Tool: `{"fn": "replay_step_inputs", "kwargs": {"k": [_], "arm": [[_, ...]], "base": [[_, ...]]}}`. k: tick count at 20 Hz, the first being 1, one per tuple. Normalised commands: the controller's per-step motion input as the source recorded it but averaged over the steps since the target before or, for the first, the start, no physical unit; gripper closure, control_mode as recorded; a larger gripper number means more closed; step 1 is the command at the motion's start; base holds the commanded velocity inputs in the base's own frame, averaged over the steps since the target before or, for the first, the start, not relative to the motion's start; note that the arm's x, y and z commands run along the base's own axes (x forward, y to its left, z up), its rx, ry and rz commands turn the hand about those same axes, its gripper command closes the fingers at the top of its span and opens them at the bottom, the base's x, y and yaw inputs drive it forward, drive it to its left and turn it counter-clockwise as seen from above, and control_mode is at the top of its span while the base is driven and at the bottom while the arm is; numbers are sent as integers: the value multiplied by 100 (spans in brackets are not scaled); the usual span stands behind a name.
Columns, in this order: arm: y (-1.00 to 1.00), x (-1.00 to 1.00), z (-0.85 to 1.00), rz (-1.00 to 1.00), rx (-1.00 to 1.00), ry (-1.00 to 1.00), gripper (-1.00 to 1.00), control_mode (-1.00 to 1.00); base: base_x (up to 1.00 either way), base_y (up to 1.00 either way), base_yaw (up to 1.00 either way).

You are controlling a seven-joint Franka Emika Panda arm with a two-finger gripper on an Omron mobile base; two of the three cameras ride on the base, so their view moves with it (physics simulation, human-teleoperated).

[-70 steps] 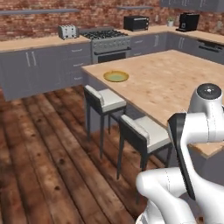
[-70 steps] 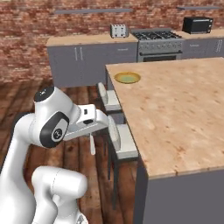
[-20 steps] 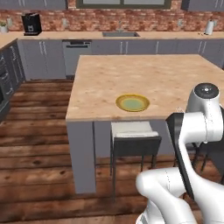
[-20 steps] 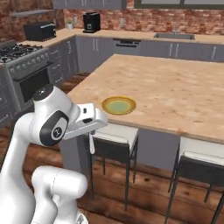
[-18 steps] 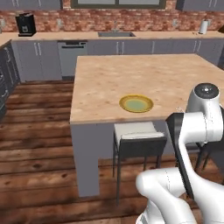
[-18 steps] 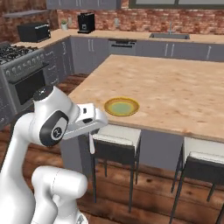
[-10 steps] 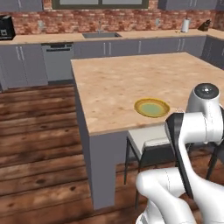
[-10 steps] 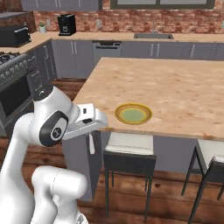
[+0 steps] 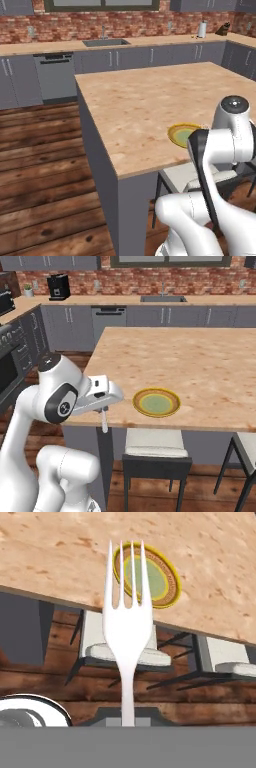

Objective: Take the fork and place it on the left side of the plate. Then take the spoon and place it on the right side of the plate. Make sure they're directly next to the plate.

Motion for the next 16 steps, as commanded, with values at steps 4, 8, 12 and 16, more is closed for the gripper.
{"fn": "replay_step_inputs", "kwargs": {"k": [4, 8, 12, 16], "arm": [[29, 53, -10, -1, 5, 15, 100, -100], [59, 69, -21, -6, 1, 20, 100, -100], [62, 73, -19, -7, 0, 27, 100, -100], [61, 60, -38, -10, 1, 23, 100, -100]], "base": [[0, 0, 0], [0, 0, 0], [0, 0, 0], [0, 0, 0]]}}
